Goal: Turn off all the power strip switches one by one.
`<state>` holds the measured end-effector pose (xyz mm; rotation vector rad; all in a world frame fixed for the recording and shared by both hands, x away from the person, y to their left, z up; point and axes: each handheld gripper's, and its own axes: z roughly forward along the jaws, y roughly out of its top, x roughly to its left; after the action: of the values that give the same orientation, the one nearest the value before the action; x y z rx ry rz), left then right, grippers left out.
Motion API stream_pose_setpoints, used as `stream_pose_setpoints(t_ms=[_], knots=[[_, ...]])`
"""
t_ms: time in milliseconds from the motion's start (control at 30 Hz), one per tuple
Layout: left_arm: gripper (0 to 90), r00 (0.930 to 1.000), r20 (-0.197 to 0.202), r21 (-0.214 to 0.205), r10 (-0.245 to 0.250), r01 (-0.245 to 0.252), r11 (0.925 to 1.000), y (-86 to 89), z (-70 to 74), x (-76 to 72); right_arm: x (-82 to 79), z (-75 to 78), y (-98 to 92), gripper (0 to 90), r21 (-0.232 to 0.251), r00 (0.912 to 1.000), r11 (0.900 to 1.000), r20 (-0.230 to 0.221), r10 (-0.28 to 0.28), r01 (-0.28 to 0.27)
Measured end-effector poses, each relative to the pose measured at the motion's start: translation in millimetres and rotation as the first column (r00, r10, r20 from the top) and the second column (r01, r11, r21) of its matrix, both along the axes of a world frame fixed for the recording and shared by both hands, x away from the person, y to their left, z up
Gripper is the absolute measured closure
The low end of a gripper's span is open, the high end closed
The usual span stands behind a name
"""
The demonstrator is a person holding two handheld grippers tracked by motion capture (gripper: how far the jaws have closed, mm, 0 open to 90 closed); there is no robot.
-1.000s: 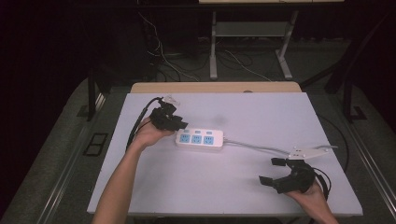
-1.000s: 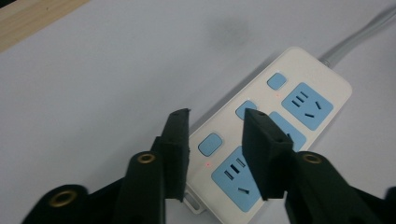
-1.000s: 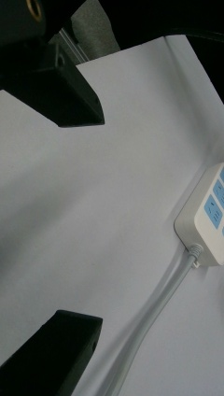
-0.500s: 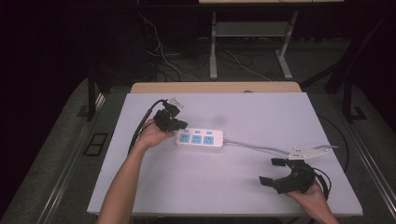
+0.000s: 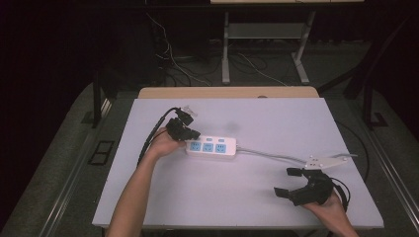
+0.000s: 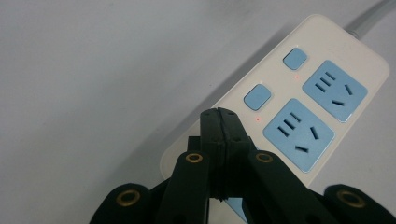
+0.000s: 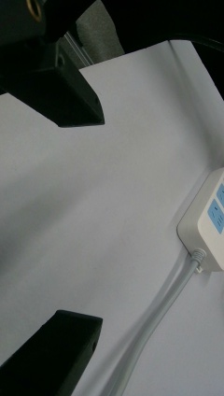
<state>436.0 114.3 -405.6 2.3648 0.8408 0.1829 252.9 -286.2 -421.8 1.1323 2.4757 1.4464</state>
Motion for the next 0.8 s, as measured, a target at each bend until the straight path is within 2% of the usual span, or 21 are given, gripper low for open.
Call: stream_pose_setpoints(t_ms=[67, 500, 667, 800], knots=[[89.1, 1.0, 0.003, 0.009, 0.001, -0.001, 1.0, -0.9, -1.1, 0.6, 0.2, -0.3, 0.1, 3.9, 0.0, 1.0, 1.0, 0.0, 0.004, -0.004], [89.3, 0.9999, -0.014, -0.011, 0.004, -0.004, 0.9999, 2.0, -2.6, 2.0, 0.3, -0.7, 1.0, 3.8, -0.008, 0.9999, 0.9999, 0.003, 0.013, -0.013], [89.5, 0.9995, -0.031, -0.031, 0.005, -0.006, 0.9995, 4.4, -3.6, 3.7, 0.3, -0.6, 1.0, 3.8, -0.009, 0.9999, 0.9998, 0.003, 0.015, -0.015], [89.8, 0.9993, -0.034, -0.023, 0.016, -0.017, 0.9996, 3.3, -3.3, 3.4, 0.2, -0.2, 0.0, 3.8, -0.008, 0.9999, 0.9999, 0.003, 0.013, -0.013]])
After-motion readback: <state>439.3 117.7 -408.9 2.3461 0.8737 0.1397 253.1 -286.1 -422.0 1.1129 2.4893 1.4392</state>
